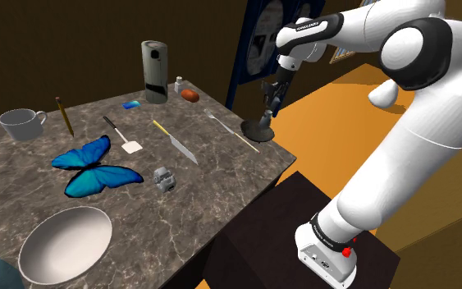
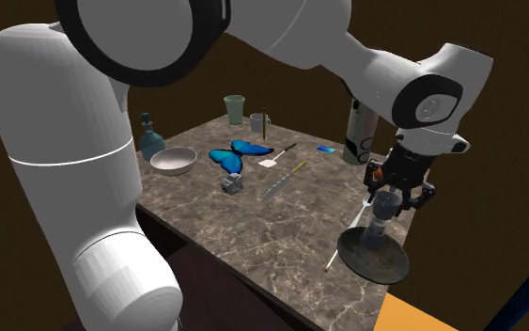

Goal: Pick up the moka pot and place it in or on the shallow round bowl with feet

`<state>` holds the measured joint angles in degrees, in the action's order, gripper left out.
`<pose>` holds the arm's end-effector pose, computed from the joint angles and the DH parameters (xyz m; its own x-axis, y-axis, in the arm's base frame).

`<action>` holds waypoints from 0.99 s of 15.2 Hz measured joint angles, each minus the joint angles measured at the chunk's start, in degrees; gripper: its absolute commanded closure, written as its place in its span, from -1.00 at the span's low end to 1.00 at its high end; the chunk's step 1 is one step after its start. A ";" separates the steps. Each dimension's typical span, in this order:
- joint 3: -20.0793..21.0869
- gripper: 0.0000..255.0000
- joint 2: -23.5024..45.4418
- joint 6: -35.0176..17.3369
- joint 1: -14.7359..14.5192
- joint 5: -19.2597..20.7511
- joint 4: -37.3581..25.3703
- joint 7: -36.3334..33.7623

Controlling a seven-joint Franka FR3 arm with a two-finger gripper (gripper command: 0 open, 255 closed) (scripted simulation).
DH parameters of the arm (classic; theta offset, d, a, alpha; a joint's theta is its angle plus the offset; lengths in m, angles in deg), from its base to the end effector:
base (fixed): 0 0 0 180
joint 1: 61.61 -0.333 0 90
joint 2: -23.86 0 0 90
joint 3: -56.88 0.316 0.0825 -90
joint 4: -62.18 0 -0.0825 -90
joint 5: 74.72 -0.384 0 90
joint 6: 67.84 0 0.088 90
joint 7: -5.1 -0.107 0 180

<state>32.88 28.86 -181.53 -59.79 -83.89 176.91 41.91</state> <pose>0.5101 -0.2318 0.4107 0.9925 0.1209 -0.0177 0.1172 -0.9828 -0.1430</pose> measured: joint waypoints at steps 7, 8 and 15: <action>0.15 1.00 2.32 -4.60 0.17 -1.42 2.61 1.37; 0.19 1.00 2.59 -5.38 0.18 -1.63 3.17 1.56; 0.25 1.00 3.21 -6.37 0.24 -2.01 3.59 1.91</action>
<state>33.13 32.07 -187.90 -59.56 -85.91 180.51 43.82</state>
